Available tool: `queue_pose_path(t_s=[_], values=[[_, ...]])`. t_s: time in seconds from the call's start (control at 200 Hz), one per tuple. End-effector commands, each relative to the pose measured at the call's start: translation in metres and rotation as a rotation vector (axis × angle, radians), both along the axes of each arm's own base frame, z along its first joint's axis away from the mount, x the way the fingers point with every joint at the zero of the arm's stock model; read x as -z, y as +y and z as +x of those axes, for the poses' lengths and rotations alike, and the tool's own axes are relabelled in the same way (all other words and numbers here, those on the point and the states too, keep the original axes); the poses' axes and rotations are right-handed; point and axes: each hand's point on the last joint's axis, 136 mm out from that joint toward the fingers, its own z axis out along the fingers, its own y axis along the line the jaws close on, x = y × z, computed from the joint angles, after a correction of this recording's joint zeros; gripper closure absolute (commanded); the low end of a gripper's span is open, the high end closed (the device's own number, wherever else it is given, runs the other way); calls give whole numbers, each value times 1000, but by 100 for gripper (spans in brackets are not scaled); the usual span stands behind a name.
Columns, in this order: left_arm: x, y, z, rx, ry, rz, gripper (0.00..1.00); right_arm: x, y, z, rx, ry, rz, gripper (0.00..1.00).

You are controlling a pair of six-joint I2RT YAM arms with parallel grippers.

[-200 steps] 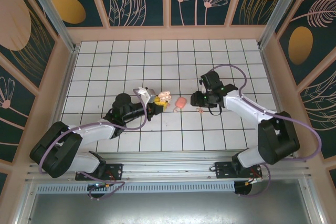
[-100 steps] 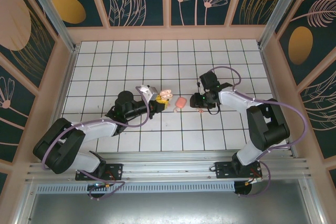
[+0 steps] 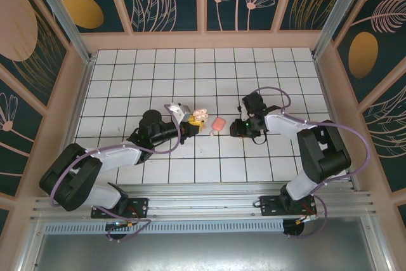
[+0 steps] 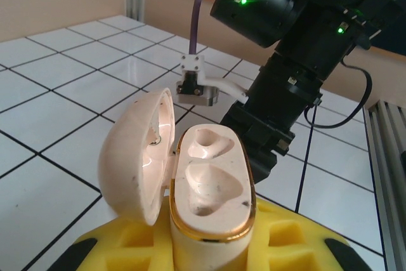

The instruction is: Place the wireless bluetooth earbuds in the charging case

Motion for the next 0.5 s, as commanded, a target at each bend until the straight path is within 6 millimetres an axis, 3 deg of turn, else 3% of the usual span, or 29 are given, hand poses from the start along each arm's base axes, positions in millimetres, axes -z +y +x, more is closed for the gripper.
queue_pose_path(t_s=[0.0,0.17,0.37,0.495], values=[[-16,-2,-2,15,-53,6,82,4,-2,-23,1,69,29,58],[-17,1,-3,8,-53,23,82,-14,0,-33,-1,60,51,57],[-17,4,-5,0,-56,8,81,-51,-9,-14,-32,-56,-17,56],[-15,4,-6,3,-59,14,81,-52,-12,-8,-98,-72,-82,55]])
